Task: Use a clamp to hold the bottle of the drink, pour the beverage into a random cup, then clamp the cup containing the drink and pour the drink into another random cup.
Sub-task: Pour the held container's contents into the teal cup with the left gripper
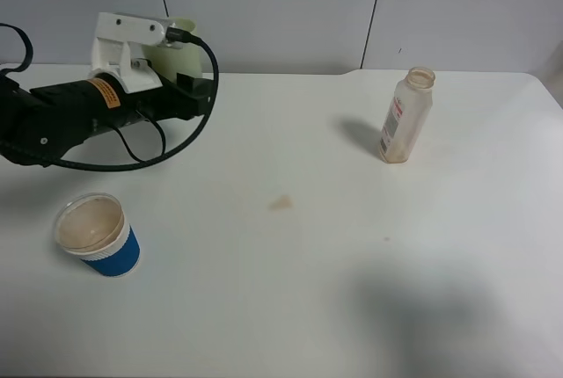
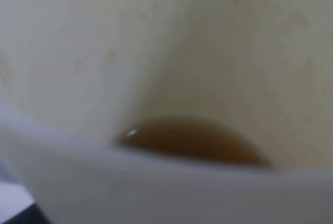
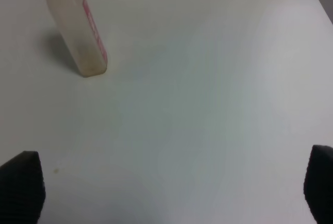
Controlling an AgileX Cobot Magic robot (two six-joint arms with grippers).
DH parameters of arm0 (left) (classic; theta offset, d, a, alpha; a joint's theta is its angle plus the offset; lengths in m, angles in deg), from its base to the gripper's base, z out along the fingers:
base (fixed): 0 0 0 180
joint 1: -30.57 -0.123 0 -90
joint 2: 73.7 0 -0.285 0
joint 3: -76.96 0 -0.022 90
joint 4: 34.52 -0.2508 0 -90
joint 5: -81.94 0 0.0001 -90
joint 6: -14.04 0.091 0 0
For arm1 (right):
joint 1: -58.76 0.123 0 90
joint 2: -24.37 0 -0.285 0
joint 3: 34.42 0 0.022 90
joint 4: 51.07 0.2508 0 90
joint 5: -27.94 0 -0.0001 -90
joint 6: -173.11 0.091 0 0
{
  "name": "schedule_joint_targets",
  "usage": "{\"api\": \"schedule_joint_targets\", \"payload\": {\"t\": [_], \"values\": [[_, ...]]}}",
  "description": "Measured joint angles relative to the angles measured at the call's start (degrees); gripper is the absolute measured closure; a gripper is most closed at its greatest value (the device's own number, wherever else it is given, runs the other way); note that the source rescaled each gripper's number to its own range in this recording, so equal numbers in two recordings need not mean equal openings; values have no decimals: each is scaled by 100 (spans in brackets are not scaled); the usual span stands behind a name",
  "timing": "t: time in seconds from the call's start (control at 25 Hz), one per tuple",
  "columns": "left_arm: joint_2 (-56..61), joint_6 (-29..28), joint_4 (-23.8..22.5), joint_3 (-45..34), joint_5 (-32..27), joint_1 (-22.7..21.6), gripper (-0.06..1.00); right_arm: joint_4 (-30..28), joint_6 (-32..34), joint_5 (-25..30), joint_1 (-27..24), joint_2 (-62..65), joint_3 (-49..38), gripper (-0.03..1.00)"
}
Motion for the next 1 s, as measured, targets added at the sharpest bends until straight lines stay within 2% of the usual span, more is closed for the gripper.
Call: {"api": "schedule_joint_targets", "payload": {"t": [0.12,0.28,0.36,0.6,0.76,1.0], "values": [[37,0,-12,40,-67,-375,92,0,0,0,0,0,0,-3],[37,6,-13,316,-462,-808,92,0,0,0,0,0,0,-3],[37,26,-13,400,-580,-908,92,0,0,0,0,0,0,-3],[37,486,-29,1093,-1315,-1457,92,0,0,0,0,0,0,-3],[37,697,2,1275,-1579,-1630,92,0,0,0,0,0,0,-3],[37,1507,496,1332,-1712,-1694,92,0,0,0,0,0,0,-3]]}}
